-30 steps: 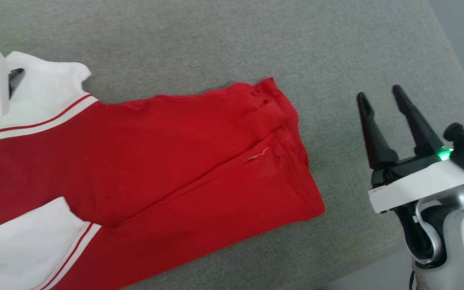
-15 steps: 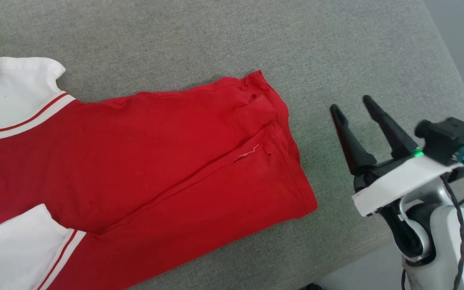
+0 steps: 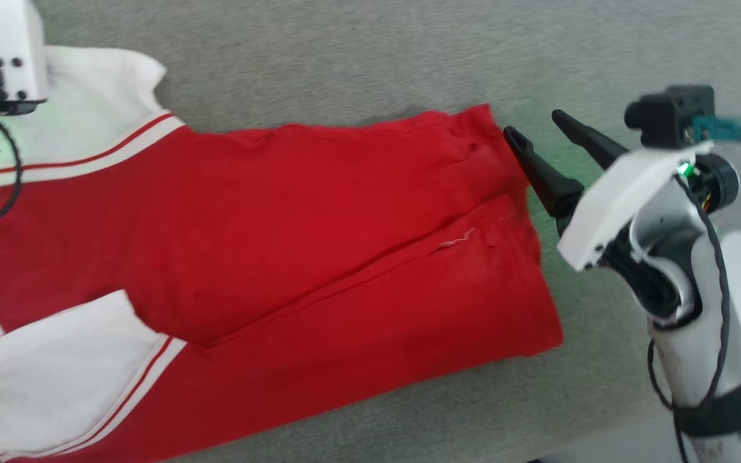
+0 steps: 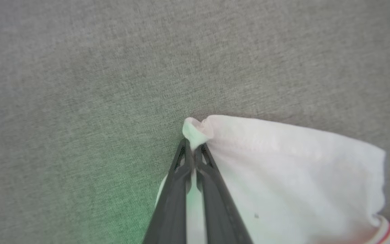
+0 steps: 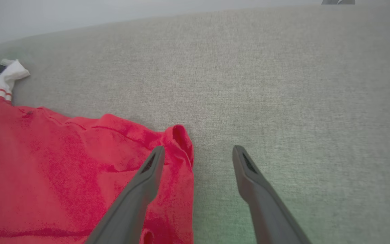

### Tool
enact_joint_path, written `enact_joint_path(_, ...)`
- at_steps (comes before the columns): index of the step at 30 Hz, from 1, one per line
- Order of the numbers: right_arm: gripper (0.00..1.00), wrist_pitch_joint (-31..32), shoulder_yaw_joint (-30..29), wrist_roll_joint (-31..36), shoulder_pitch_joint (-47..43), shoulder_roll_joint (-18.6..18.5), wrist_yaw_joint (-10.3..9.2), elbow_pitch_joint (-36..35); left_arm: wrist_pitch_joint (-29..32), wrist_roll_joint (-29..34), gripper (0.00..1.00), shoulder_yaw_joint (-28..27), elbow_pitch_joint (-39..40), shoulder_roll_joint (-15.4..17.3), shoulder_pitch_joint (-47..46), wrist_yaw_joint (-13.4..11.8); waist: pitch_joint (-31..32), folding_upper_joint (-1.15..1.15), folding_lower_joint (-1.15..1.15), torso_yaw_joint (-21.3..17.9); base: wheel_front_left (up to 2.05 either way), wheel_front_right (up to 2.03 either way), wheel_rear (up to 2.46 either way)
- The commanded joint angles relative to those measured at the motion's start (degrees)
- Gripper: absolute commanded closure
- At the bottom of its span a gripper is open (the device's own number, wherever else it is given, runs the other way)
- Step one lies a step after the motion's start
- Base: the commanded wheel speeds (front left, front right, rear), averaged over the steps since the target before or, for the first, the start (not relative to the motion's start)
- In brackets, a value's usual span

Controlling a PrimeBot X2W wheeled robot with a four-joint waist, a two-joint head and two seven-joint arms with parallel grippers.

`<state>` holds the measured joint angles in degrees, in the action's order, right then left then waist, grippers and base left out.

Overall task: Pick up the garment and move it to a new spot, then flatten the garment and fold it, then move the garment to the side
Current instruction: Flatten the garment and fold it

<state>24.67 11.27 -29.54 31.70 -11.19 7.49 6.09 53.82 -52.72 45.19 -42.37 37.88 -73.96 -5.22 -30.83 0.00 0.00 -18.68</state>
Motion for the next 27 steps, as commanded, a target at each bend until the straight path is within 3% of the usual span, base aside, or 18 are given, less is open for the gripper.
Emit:
enact_joint_path(1,0.0,1.3,0.7,-1.1,1.8,-0.5,0.0,1.5,0.2,0.2,1.0,1.3,-1.1,-1.8,1.7,0.7,-0.7,0.0,0.0,1.9,0.0,0.0,0.0)
enact_joint_path(5,0.0,7.0,3.6,-3.8,6.7,-2.2,-0.01,7.8,-1.2,0.6,1.0,1.6,-2.4,-3.5,0.2,1.7,-1.1,0.0,0.0,3.7,0.0,0.0,0.0)
enact_joint_path(11,0.0,20.6,11.2,-7.3,10.9,-4.0,0.01,16.4,-2.8,0.6,1.0,2.0,-4.7,-5.4,-0.6,3.3,-1.2,0.0,0.0,5.6,0.0,0.0,0.0)
enact_joint_path(12,0.17,22.7,12.2,-8.4,11.0,-4.1,0.01,17.1,-3.2,0.7,1.0,2.0,-5.1,-5.7,-0.7,3.3,-1.1,0.0,0.0,5.8,0.0,0.0,0.0)
enact_joint_path(13,0.59,24.8,12.9,-9.3,11.3,-4.4,0.03,17.8,-3.6,0.6,1.0,2.0,-5.5,-6.0,-0.8,3.5,-1.0,0.0,0.0,6.1,0.0,0.0,0.0)
enact_joint_path(14,0.59,24.8,12.9,-9.3,11.3,-4.4,0.03,17.8,-3.6,0.6,1.0,2.0,-5.5,-6.0,-0.8,3.5,-1.0,0.0,0.0,6.1,0.0,0.0,0.0)
enact_joint_path(15,1.0,26.8,13.5,-9.5,11.7,-4.9,0.06,18.4,-3.9,0.5,1.0,1.9,-5.8,-6.1,-0.9,3.5,-1.0,0.0,0.0,6.3,0.0,0.0,0.0)
enact_joint_path(19,1.0,30.4,12.9,-10.3,13.4,-6.2,0.04,18.6,-5.4,0.6,1.0,1.7,-7.1,-6.9,-1.5,3.8,-0.4,0.0,0.0,7.2,0.0,0.0,0.0)
enact_joint_path(27,1.0,27.4,9.6,-9.7,14.1,-8.4,0.01,14.9,-7.2,0.2,1.0,1.1,-7.2,-8.0,-4.5,5.1,2.1,0.0,0.0,9.7,0.0,0.0,0.0)
